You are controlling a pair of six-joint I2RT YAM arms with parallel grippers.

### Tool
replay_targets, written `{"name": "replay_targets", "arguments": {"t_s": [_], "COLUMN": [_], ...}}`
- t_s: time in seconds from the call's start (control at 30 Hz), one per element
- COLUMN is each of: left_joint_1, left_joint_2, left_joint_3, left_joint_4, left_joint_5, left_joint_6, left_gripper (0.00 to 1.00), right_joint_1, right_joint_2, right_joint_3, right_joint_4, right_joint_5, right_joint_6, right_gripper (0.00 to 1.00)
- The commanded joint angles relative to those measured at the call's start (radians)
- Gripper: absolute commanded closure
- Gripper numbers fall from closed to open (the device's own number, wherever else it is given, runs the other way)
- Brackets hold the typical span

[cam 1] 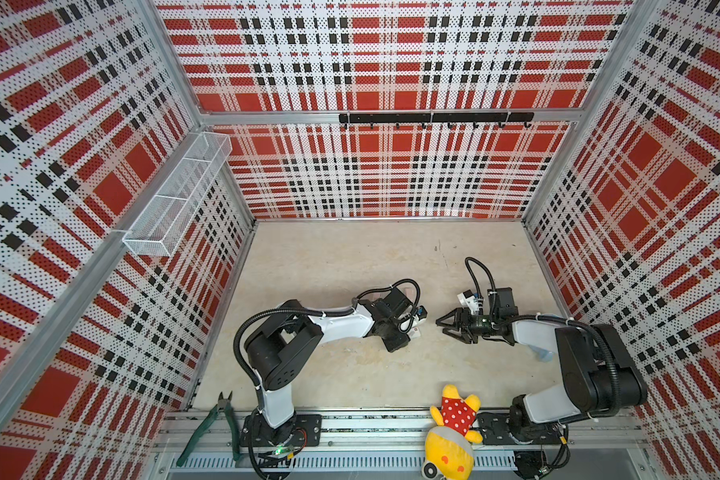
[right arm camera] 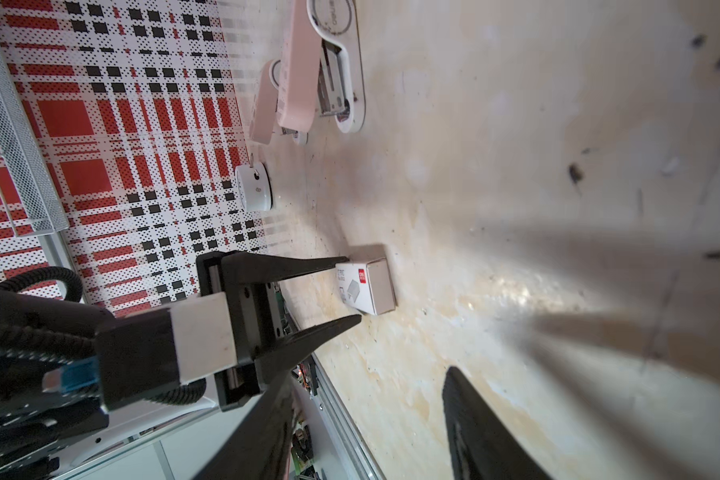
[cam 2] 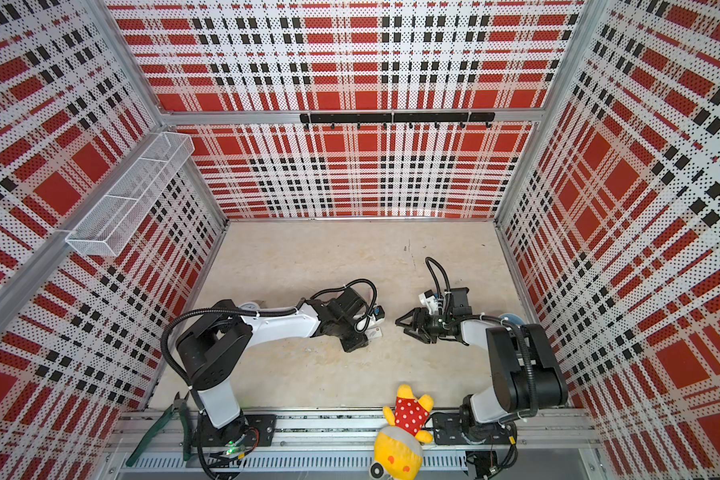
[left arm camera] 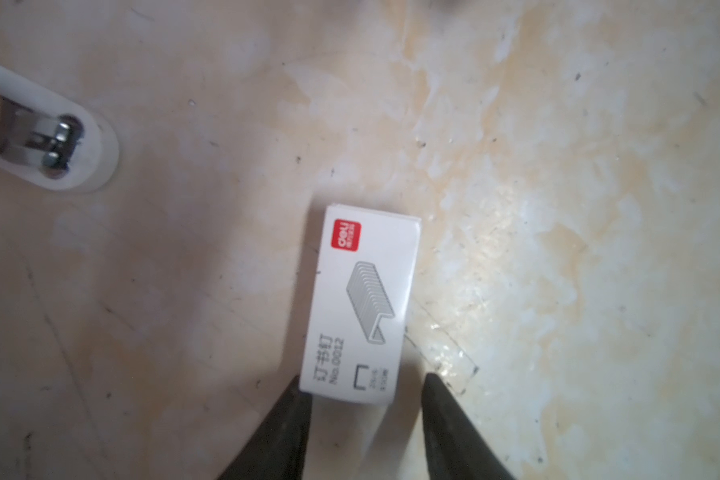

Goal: Load the staples into the stapler
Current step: 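Bring the right gripper toward the staple box held by the left gripper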

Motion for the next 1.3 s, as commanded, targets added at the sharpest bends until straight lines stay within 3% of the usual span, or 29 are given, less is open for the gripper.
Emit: {"name": "replay_targets", "arguments": {"t_s": [0.0, 0.2, 0.53, 0.83, 1.27], "left_joint_1": [-0.006, -0.007, -0.004, 0.028, 0.034], "left_joint_2": [-0.026, -0.009, -0.031, 0.01, 0.053], "left_joint_3": [-0.014, -0.006, -0.002, 0.05, 0.058], "left_joint_4": [0.034, 0.053, 0.057, -0.002, 0.02], "left_joint_5": [0.005, -0.007, -0.035, 0.103, 0.093], "left_joint_6": [0.019, 0.037, 0.077, 0.161, 0.181], "left_gripper": [0.55, 0.53, 0.35, 0.43, 0.42], "right_joint_1": [0.023, 0.041, 0.073, 0.101, 0.129], "right_joint_2": [0.023, 0.073, 0.116, 0.121, 0.175], "right_joint_3": [0.03, 0.026, 0.037, 0.032, 0.042], "right_joint_4": [0.059, 0.146, 0.183, 0.186, 0.238], "right_joint_5": [-0.002, -0.014, -0.017, -0.005, -0.008], "right_joint_6": [0.007, 0.059, 0.085, 0.102, 0.137], "right_gripper": [0.41, 0.43, 0.46, 0.47, 0.51]}}
